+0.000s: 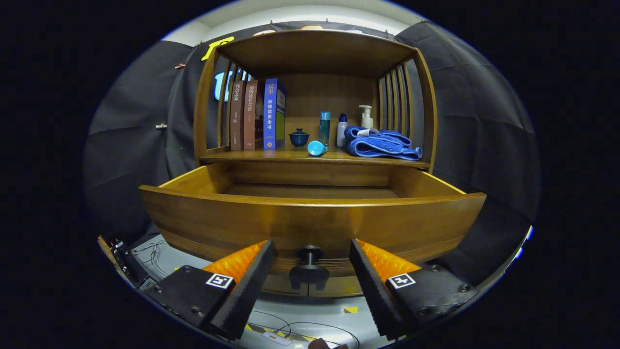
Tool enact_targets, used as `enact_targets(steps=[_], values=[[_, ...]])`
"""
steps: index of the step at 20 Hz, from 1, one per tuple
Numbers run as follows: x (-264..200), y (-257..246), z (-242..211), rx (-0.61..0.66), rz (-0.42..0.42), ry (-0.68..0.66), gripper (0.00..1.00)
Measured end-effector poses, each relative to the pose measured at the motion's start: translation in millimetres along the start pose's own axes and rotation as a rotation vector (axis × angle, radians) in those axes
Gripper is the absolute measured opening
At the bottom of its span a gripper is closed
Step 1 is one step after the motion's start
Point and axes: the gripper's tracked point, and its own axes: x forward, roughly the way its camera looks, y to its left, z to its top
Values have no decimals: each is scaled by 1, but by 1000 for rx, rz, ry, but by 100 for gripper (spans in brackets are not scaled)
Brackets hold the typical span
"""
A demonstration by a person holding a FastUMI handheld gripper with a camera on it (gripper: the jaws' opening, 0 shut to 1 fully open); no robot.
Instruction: Pull open the drawer, take out the items inside it, and place them on the countertop above the cabinet.
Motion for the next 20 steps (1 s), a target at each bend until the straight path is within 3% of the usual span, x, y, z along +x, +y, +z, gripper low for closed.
enact_targets(steps=[7, 20], values=[[18, 6, 5, -20, -18, -15, 100], [110, 10, 22, -22, -17, 9, 100]])
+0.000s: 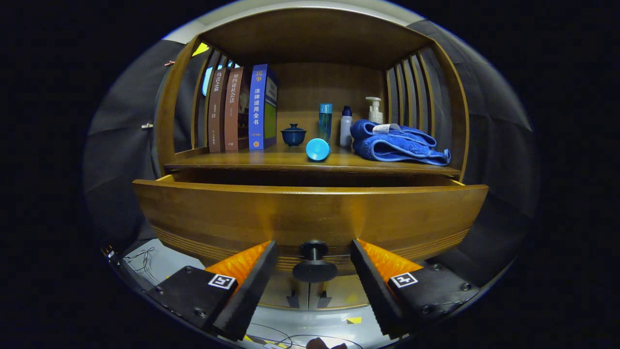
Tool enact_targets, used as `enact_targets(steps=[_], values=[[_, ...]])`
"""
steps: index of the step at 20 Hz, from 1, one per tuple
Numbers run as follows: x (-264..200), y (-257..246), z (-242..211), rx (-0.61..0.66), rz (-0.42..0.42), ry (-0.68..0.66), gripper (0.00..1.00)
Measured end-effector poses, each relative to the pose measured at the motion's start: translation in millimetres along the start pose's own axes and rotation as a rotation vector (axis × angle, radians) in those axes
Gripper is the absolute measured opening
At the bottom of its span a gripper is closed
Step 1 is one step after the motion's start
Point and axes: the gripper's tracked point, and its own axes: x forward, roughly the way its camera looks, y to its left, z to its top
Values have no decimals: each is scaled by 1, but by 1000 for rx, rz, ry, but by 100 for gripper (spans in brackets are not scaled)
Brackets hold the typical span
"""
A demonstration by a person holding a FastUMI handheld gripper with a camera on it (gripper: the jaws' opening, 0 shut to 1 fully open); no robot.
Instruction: Pull open the drawer, take out the items inside it, and place them on the countertop above the cabinet.
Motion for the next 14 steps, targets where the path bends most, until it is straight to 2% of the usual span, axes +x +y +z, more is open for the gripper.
enact_targets(steps=[14], values=[[51, 1, 11, -23, -11, 13, 100]])
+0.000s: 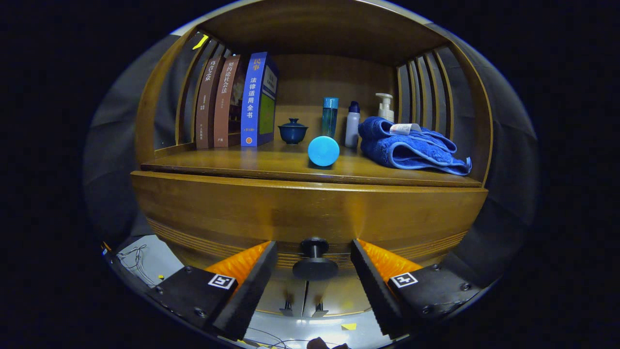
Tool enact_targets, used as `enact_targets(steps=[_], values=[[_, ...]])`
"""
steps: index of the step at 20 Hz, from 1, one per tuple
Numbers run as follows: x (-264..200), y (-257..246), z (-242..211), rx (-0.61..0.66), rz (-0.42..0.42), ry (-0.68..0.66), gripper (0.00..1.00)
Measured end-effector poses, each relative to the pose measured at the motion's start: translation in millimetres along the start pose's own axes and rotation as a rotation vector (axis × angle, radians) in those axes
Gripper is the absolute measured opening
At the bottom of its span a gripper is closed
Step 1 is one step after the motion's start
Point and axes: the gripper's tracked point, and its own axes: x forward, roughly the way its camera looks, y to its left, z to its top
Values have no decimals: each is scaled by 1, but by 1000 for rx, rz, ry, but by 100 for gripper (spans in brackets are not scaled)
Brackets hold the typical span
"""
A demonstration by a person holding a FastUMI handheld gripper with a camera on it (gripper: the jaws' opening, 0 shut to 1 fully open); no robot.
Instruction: Pull open the drawer, take out the items inside it, and place them on the countertop above the cabinet.
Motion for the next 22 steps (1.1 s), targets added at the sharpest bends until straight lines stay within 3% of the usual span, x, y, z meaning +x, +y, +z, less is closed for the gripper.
enact_targets(steps=[4, 8, 17, 22], values=[[0, 1, -1, -26, -13, -6, 100], [-14, 5, 9, -22, 29, -12, 100], [-129, 10, 122, 59, 108, -208, 99], [-194, 5, 165, 20, 128, -291, 99]])
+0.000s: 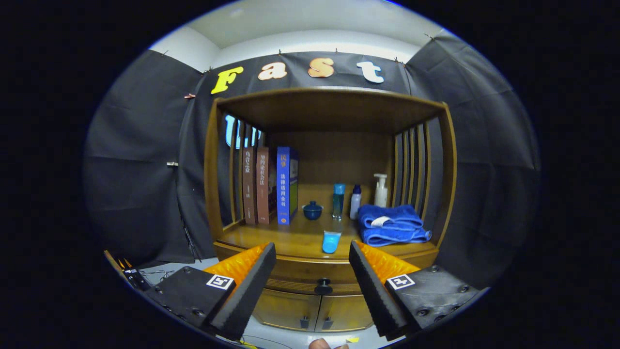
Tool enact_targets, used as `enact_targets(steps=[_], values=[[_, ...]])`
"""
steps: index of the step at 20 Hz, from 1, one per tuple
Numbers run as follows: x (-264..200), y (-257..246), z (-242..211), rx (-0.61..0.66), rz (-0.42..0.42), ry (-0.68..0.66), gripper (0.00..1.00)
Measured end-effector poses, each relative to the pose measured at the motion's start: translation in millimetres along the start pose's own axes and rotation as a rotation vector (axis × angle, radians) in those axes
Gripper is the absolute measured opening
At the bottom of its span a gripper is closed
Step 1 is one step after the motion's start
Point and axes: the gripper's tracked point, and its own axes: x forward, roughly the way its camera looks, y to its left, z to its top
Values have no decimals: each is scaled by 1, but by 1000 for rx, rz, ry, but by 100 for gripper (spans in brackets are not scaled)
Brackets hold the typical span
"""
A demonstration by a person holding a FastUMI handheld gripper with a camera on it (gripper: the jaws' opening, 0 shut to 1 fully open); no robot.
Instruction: Pull open the drawer, take out the items inside it, and place them on the countertop above the cabinet.
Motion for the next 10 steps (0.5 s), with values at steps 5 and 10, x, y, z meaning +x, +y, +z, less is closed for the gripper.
enact_targets(steps=[5, 10], values=[[-43, 7, 26, 51, 15, -15, 99], [-65, 3, 48, 83, 16, -29, 99]])
